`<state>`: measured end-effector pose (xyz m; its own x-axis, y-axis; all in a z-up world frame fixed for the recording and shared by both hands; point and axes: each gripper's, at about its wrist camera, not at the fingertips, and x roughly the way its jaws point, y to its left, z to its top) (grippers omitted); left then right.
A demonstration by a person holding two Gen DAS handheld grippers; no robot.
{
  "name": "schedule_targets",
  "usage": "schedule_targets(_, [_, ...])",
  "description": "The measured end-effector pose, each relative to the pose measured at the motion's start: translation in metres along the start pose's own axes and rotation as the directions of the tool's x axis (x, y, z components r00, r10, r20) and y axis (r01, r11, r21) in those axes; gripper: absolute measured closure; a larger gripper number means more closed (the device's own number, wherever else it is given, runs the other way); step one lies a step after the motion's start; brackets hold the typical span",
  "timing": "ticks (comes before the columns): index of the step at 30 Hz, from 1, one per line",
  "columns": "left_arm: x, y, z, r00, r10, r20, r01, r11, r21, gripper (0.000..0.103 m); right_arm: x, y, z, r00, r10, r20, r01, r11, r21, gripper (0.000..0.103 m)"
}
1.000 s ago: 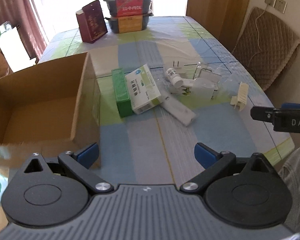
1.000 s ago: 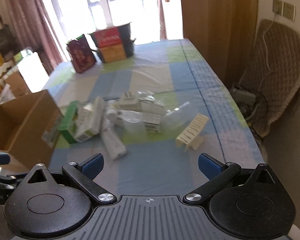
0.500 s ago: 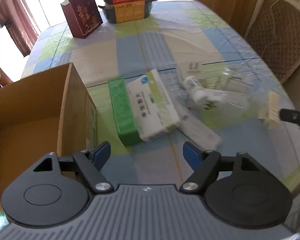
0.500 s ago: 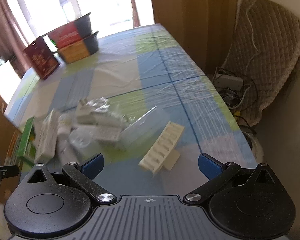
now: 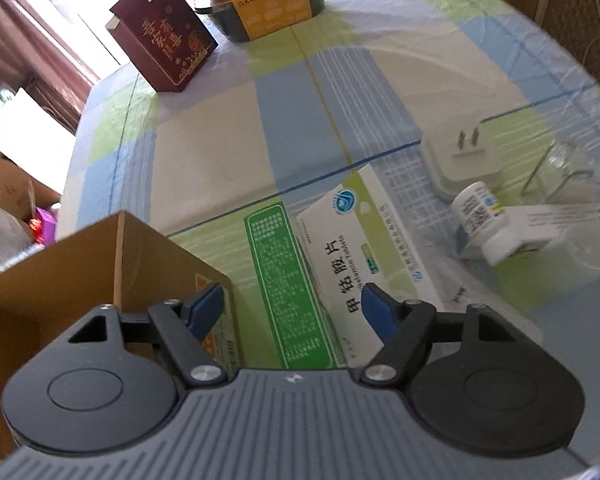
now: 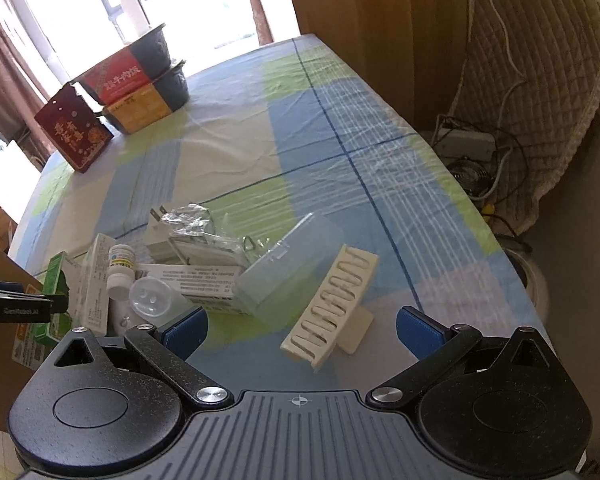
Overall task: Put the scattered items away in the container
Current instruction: 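Close left gripper on the green medicine box while right gripper approaches the cream rack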
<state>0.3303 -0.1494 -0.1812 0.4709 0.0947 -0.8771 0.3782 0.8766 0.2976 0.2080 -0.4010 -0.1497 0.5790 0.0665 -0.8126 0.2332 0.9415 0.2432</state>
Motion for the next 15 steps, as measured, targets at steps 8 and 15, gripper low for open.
schedule_targets(8, [0.025, -0.011, 0.001, 0.997, 0.055, -0.055, -0.050, 0.995, 0.084, 0.060, 0.004, -0.001, -0.001, 1.000, 0.006, -0.014, -0.006, 1.000, 0.007, 0.000])
schedule_targets(15, [0.032, -0.010, 0.002, 0.996, 0.046, -0.074, -0.036, 0.991, 0.130, 0.076, 0.006, -0.002, 0.000, 1.000, 0.002, -0.019, -0.002, 1.000, 0.016, 0.000])
